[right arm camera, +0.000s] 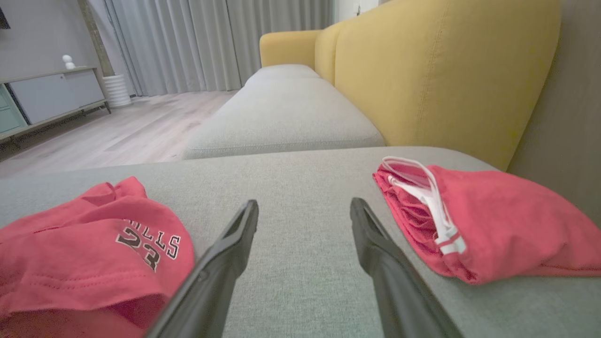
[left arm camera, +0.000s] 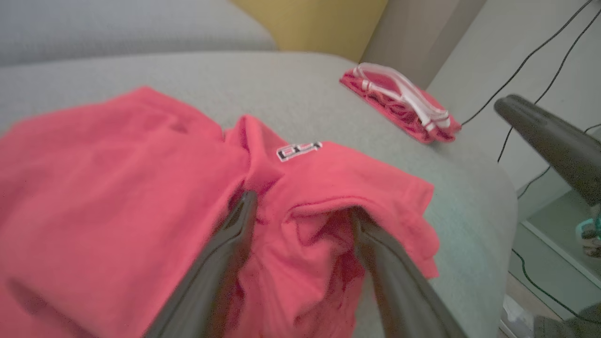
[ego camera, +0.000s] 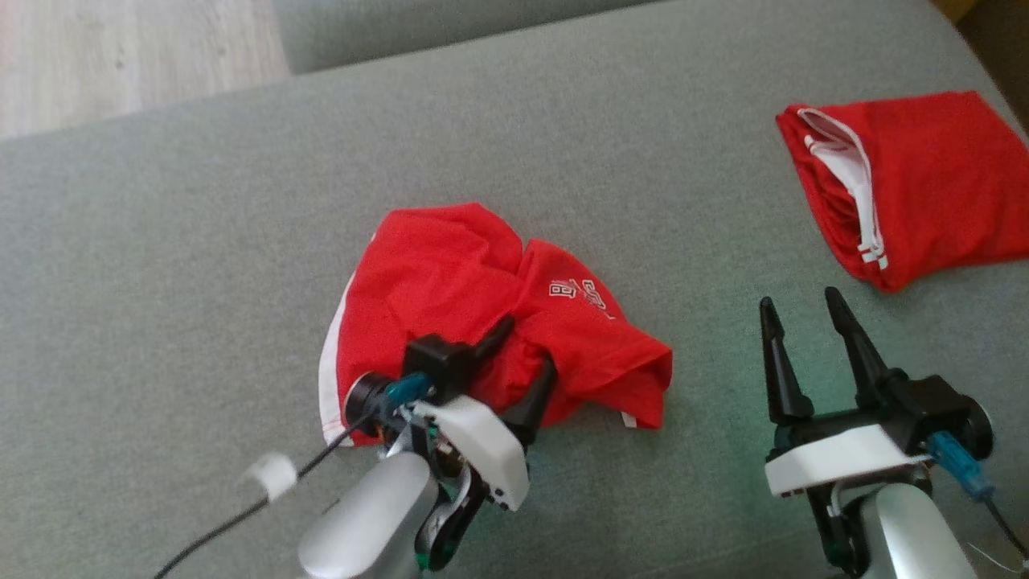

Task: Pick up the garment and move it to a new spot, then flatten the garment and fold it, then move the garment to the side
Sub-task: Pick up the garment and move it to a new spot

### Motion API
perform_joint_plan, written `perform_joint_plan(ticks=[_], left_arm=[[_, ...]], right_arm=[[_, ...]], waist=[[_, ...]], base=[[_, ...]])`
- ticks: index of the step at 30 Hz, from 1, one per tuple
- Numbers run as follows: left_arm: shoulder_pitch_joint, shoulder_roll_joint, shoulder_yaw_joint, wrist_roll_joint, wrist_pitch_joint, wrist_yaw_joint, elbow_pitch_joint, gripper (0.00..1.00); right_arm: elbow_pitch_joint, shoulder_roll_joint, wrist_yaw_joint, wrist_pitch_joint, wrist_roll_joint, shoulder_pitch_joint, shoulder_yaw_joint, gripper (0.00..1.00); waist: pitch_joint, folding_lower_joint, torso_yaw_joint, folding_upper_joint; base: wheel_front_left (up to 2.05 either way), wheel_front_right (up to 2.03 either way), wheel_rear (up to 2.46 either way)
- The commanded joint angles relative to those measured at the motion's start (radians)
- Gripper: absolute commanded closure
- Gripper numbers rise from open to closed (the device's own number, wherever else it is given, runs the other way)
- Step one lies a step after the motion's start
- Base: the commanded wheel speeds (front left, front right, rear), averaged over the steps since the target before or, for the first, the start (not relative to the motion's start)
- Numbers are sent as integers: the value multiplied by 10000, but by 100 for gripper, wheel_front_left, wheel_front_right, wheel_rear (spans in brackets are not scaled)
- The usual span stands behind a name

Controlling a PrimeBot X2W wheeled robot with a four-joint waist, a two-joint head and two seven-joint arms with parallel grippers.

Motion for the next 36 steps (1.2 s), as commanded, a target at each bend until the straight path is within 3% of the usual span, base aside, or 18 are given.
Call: perform_joint_plan(ticks=[1,5,13,21,25,36], left_arm=[[-48,56,310,111,-345,120,-319,0],[758,491,520,279,-1202,608,-861,0],[2559,1445,1471,486,-2498,2039,-2101,0],[3920,1600,2809,882,-2785,2388,-2573,0],[4541,1444,3677,1318,-2788,2148,-2761,0],[5238,728,5349,2453,-2790,743,-2578,0]], right_arm=[[-295,-1,69,-135,-43,-193,154,0],[-404,0,69,-135,-153,53,-124,0],[-492,-80,69,-135,-494,607,-750,0],[-212,-125,69,-135,-646,1171,-1065,0],[-95,-109,69,-135,-630,1405,-1141,0],[-9,-38,69,-135,-386,1756,-1189,0]], waist=[[-225,-1,47,-1],[-658,-1,258,-1],[-1237,-1,1006,-1],[-1713,-1,1796,-1],[-1835,-1,2045,-1],[-1909,-1,2197,-1]], base=[[0,0,0],[0,0,0],[0,0,0],[0,0,0],[0,0,0],[0,0,0]])
